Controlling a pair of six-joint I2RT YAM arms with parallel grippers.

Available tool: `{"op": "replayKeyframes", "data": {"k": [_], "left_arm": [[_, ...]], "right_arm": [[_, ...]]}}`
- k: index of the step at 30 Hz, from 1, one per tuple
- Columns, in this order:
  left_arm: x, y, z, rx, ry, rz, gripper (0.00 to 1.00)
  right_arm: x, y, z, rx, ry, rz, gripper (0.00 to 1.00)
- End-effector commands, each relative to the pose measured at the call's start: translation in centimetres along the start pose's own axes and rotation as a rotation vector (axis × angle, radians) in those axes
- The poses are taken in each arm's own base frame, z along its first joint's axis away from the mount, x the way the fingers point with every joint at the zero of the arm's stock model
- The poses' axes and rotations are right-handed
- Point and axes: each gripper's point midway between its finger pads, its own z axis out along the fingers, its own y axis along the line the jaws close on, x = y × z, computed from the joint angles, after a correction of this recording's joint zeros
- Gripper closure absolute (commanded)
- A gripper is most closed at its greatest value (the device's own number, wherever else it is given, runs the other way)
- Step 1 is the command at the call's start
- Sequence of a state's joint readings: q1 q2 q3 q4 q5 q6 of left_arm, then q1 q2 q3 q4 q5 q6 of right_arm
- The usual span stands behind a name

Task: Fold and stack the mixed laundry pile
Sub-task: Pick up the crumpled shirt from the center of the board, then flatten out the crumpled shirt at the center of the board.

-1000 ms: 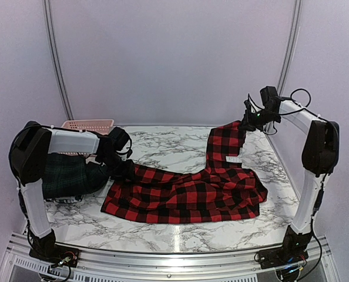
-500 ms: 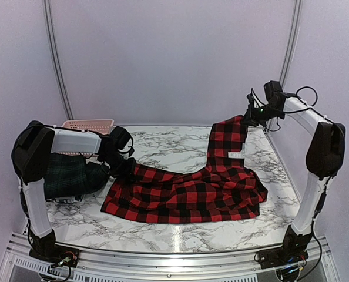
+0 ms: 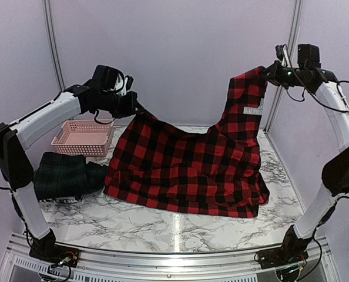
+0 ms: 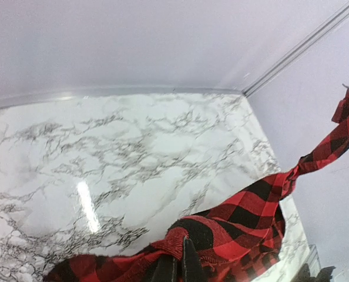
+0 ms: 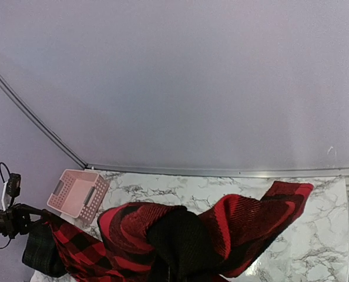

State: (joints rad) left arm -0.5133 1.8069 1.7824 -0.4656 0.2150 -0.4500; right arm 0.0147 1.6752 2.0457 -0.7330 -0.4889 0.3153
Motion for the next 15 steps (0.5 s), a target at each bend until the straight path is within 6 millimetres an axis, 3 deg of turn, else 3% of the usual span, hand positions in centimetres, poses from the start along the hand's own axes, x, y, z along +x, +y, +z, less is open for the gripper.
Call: {"op": "replayKeyframes", "data": {"k": [1,4,7,15], "left_arm": [[-3.9,-4.6,-5.0,0.12,-0.087,0.009,1.0],[-4.9,-8.4,-8.7,0.182,-0.154,0.087,1.0],[-5.0,-11.9,-12.6,0.217,-0.227,0.176,1.0],[-1.7,-21.2,-21.7,0.354,-0.344,0.361,1.0]], "right_arm": [[-5.6,5.5,-6.8,-0.071,-0.207,-0.081,1.0],[-7.8,8.9,-11.9,-0.095,-0.322,-0.153,1.0],[-8.7,11.7,-17.0,-0.102,-0.417,-0.219,1.0],[-7.9,18.6,-30.3,-0.146,-0.638,-0.361,1.0]]}}
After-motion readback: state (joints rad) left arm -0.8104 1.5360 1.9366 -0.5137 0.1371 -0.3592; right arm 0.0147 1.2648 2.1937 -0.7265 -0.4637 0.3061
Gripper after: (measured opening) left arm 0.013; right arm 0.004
